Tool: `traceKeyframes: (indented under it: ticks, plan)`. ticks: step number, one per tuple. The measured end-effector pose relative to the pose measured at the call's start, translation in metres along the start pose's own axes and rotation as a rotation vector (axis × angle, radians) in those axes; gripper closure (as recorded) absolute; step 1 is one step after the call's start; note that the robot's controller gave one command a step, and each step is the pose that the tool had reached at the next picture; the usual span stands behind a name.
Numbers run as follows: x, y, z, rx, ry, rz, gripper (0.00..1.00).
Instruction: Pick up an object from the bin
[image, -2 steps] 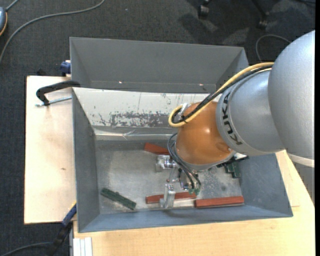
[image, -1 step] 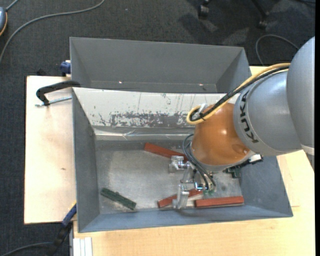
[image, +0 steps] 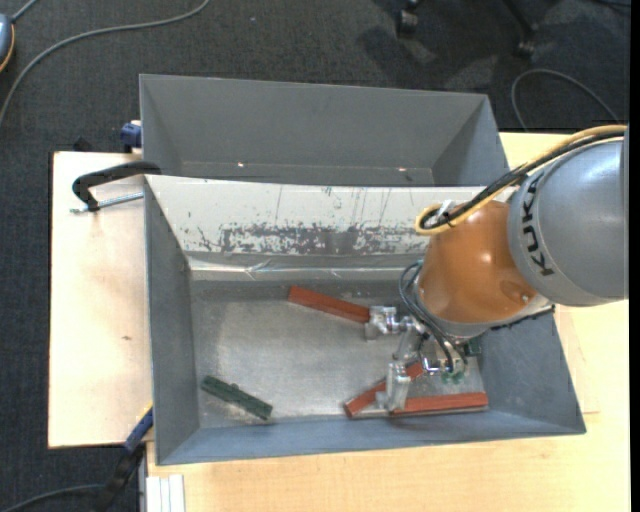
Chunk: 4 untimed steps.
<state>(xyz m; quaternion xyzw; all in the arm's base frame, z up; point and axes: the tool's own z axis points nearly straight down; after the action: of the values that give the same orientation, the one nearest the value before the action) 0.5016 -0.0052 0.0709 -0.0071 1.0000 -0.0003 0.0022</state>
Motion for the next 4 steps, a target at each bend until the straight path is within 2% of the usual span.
traceKeyframes:
  ticks: [1,2,3,4]
  plan:
    - [0.000,0.003,-0.001,-0.002,-0.001,-0.003,1.00]
    - [-0.012,0.017,-0.001,-0.001,0.000,-0.004,1.00]
    - [-0.012,0.018,0.000,-0.002,0.001,-0.003,0.00]
    - [-0.016,-0.039,0.000,0.000,-0.001,0.112,0.00]
